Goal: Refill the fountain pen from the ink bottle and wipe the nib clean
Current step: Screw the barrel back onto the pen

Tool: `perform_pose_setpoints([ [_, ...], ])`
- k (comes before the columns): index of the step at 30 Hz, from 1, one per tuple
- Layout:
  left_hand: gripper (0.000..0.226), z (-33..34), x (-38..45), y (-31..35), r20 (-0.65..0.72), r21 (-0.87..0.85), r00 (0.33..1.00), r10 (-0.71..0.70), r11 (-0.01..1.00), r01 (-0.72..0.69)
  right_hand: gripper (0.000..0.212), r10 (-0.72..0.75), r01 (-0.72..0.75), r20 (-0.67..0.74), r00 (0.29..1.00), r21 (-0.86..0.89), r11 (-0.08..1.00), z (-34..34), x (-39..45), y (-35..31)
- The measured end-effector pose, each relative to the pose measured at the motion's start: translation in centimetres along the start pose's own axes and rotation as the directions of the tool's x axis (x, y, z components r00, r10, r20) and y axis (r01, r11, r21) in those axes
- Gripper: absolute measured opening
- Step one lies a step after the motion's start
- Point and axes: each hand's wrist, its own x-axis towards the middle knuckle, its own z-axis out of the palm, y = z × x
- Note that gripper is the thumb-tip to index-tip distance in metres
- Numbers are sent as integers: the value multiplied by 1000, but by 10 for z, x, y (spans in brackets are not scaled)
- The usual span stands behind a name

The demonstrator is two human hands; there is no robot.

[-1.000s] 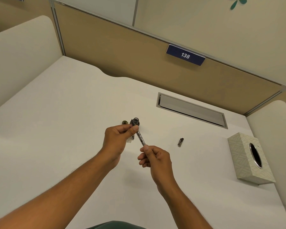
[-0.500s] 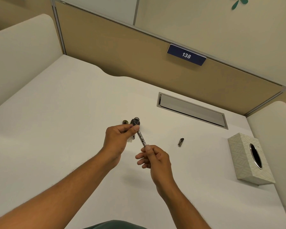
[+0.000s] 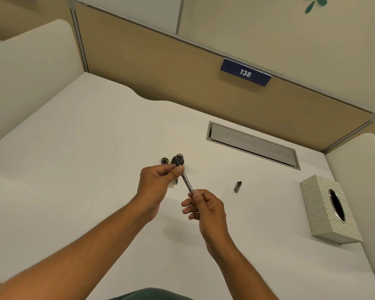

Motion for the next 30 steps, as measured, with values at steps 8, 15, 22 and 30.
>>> perform_pose_setpoints([
  [8,21,1,-3,0,4,0,1000,-4,1000,4,9,-38,39,-57,998,5,999,-5,3,0],
  [15,19,1,-1,1,0,16,1000,1,1000,-1,15,-12,12,-35,999,9,1000,-3,4,3],
  [22,19,2,-2,0,0,12,1000,-1,1000,1,8,-21,23,-61,998,40,999,-3,4,1],
  [30,17,1,-2,-2,-10,33,1000,10,999,-10,16,-4,4,-6,1000,11,1000,-4,6,5],
])
